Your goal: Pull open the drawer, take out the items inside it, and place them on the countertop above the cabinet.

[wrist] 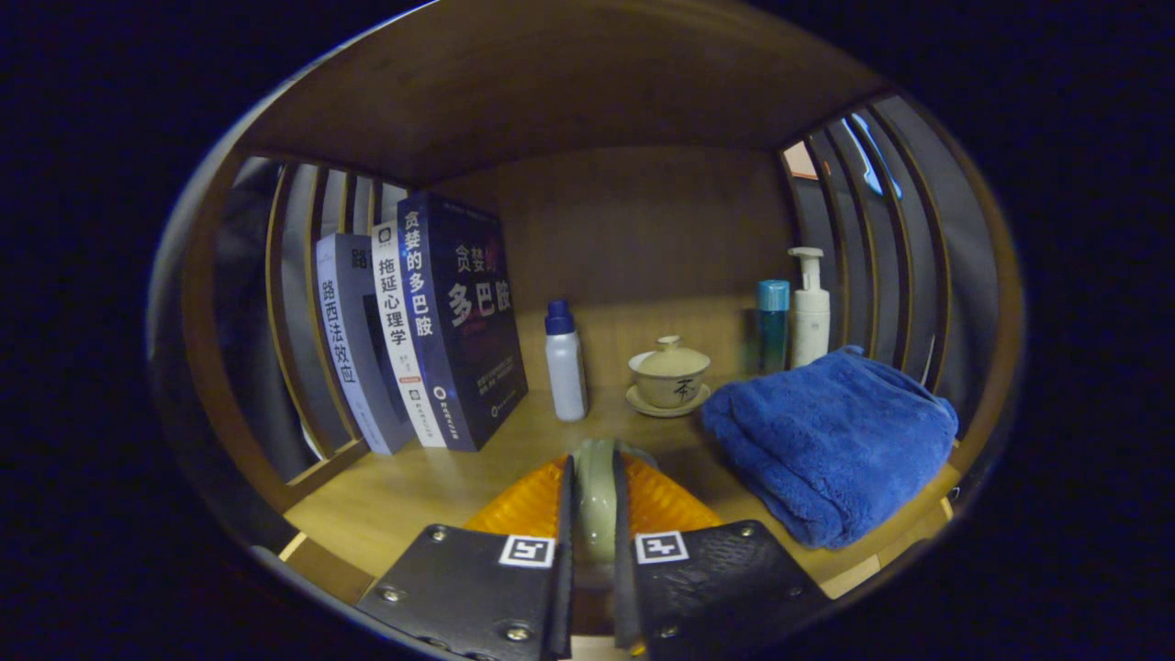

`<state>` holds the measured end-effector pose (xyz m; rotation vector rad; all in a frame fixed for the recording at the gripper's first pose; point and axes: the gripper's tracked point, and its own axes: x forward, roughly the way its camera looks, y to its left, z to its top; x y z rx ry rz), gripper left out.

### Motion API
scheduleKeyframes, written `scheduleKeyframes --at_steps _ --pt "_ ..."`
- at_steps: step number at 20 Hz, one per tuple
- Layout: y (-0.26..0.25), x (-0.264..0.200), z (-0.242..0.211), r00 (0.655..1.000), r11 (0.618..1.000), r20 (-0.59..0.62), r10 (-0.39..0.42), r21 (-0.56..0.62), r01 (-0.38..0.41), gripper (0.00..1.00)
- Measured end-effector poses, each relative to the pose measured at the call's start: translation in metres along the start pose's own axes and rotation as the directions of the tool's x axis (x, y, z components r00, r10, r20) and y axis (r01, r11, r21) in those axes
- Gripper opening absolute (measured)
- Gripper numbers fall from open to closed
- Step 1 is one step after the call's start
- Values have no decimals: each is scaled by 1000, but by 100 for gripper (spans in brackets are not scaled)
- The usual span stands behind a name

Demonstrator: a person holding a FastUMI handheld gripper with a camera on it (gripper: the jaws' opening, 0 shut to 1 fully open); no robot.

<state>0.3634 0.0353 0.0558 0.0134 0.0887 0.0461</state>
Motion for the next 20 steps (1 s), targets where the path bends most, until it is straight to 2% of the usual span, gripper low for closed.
scheduleKeyframes --at_steps 1,4,6,9,14,16,20 --pt "2 -4 0 1000 1000 6 4 -6 -4 24" --pt "10 -28 10 999 996 52 11 -84 -6 65" --pt "8 -50 17 995 987 102 -18 -157 34 92" --pt "10 -87 19 991 973 131 -26 -224 55 98" --pt "10 -159 12 987 960 158 -10 -274 54 98" --pt "7 -188 3 989 967 147 -11 -250 48 98" --pt "-2 -241 -26 995 991 95 -9 -130 21 98"
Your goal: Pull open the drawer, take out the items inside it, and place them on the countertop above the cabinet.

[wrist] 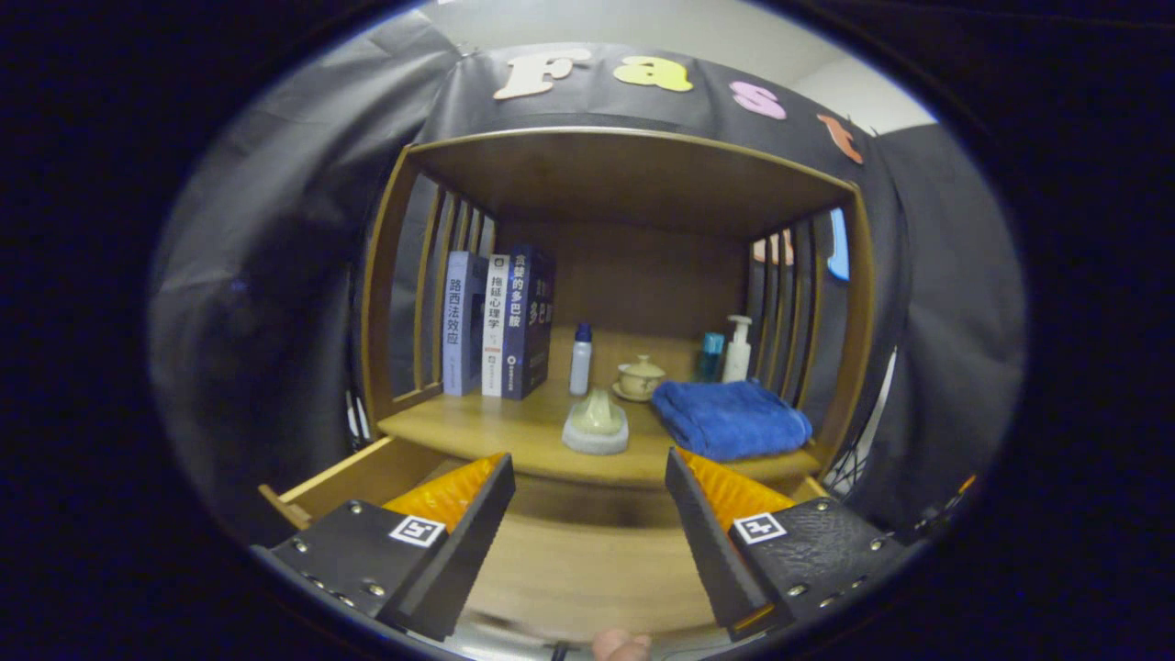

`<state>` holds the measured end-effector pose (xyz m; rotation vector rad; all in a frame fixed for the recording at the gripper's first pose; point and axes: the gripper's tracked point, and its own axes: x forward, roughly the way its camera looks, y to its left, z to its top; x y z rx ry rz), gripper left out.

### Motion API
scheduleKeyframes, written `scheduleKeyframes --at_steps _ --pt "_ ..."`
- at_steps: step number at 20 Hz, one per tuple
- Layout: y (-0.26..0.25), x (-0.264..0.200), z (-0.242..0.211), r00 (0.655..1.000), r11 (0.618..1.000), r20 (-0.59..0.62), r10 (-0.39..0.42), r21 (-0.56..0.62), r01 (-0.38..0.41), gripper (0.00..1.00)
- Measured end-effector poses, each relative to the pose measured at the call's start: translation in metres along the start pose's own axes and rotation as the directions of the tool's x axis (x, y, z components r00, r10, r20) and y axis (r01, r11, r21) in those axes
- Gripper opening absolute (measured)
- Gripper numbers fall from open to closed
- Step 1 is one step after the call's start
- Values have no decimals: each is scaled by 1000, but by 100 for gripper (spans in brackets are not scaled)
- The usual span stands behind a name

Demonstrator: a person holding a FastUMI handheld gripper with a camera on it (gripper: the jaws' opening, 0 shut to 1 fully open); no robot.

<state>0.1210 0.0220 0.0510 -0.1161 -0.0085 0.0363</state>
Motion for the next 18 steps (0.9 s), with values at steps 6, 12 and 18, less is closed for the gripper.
scheduleKeyframes --at_steps 6,12,18 --pt "-26 -71 -39 999 999 20 -37 27 36 98" --pt "-27 -107 -81 999 998 26 -35 47 34 98" --pt "-22 -105 -139 998 997 -54 -23 71 26 98"
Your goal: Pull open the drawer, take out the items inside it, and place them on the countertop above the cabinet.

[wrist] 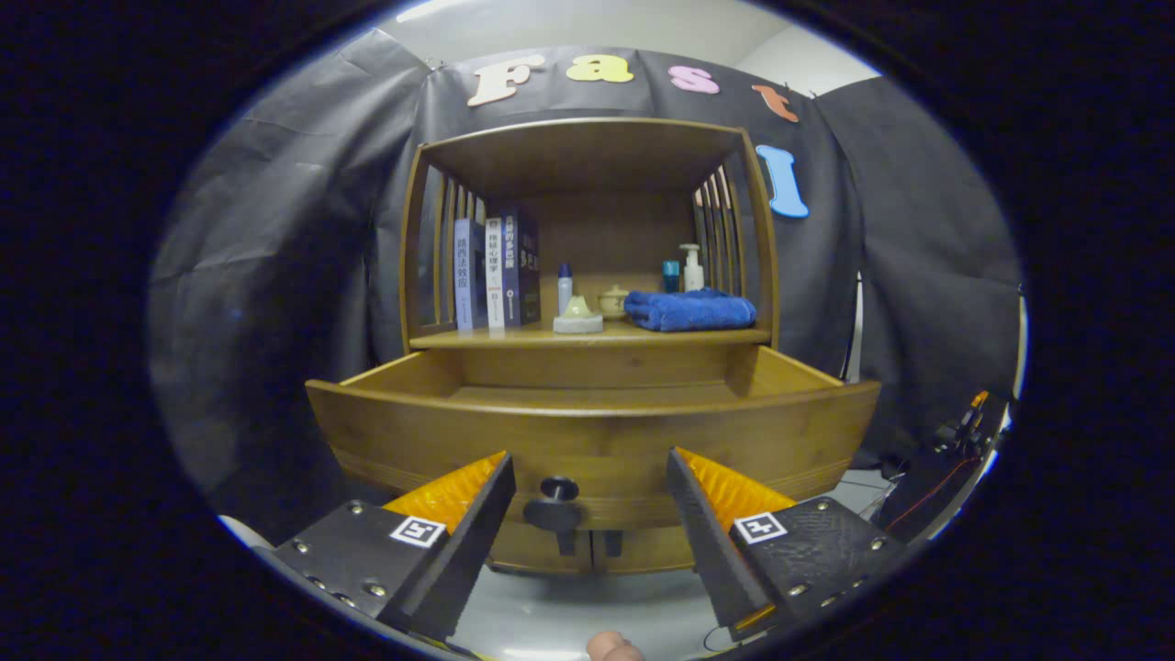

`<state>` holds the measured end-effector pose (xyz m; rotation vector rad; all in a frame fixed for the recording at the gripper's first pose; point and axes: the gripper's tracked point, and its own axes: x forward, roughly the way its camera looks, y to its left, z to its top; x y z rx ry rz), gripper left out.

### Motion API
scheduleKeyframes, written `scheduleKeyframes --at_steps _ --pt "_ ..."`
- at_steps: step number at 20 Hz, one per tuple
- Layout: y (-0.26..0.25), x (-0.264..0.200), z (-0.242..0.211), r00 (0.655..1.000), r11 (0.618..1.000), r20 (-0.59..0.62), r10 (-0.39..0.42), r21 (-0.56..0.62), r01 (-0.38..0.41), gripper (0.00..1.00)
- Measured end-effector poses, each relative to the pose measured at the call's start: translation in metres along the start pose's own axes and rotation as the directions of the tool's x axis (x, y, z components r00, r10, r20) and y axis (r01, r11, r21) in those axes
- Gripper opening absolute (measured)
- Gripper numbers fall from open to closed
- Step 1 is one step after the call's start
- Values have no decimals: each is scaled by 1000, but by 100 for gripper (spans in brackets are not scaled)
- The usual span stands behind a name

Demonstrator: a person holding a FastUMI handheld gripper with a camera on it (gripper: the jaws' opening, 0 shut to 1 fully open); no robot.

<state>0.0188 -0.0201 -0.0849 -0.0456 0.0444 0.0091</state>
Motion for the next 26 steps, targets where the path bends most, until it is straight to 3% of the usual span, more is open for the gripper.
scheduleKeyframes --at_steps 7,10,12,18,26 --pt "22 25 -35 998 1000 -68 18 -20 -20 99" --pt "24 35 -35 997 1000 -76 -19 -6 19 99" --pt "22 42 -35 996 998 -67 -64 1 64 99" --pt "30 67 -40 997 998 -65 -28 49 32 99" --pt "39 113 -27 998 998 1 -55 28 55 99"
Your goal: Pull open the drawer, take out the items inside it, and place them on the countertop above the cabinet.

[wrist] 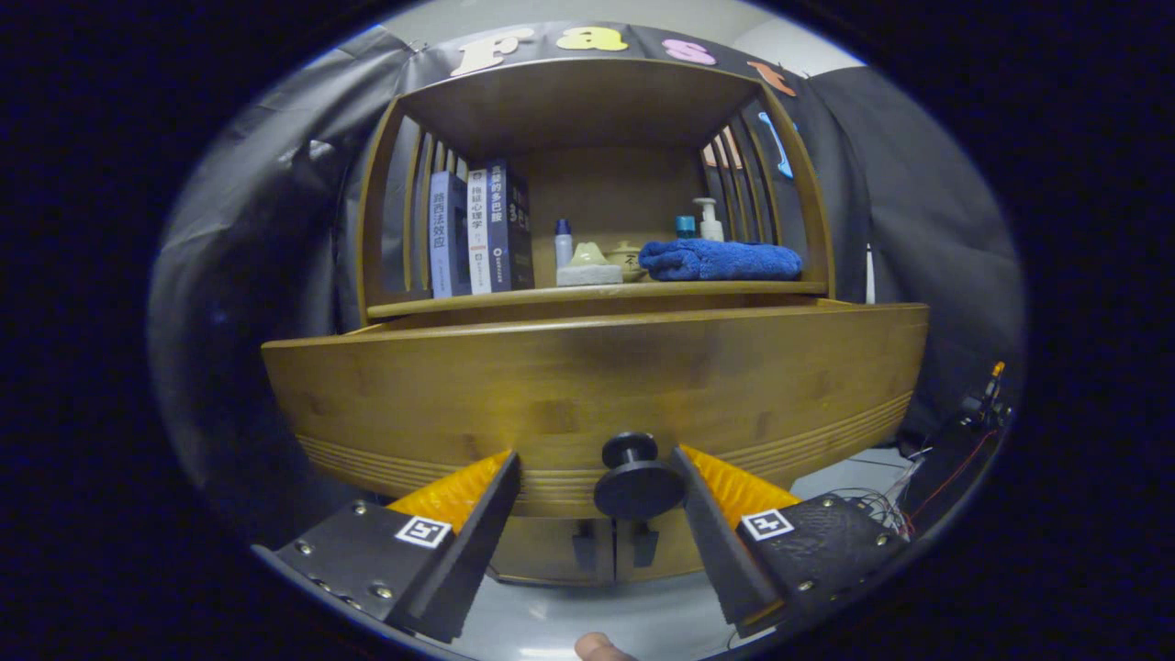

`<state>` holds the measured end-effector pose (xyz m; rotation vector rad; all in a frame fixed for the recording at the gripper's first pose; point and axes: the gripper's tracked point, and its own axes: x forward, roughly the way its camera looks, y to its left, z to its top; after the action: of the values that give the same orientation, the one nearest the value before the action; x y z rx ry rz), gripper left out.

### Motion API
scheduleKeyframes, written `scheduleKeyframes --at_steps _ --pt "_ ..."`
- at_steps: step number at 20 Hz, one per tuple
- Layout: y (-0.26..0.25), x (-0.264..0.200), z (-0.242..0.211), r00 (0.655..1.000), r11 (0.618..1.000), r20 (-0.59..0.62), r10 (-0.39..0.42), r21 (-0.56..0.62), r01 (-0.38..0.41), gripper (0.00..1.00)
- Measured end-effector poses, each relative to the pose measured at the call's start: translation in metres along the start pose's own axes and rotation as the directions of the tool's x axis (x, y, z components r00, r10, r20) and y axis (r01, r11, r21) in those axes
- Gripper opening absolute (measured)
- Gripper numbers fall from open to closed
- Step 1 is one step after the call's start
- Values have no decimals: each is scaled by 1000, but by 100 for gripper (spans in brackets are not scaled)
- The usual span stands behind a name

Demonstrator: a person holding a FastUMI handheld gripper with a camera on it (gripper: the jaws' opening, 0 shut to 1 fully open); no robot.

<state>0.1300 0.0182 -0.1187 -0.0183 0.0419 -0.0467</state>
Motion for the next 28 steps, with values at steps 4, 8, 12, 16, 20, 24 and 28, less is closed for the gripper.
scheduleKeyframes --at_steps 4,8,12,16,20,24,28 --pt "8 28 1 1000 999 -4 -12 31 12 99" --pt "12 49 -2 1000 995 12 -1 100 -1 99" --pt "12 69 0 999 996 41 -2 87 -1 99" --pt "12 82 1 998 996 63 1 92 -7 99" --pt "9 90 4 997 996 82 3 85 -10 99" --pt "8 93 5 995 997 103 11 80 -19 99" --pt "12 112 5 992 996 127 15 86 -26 99"
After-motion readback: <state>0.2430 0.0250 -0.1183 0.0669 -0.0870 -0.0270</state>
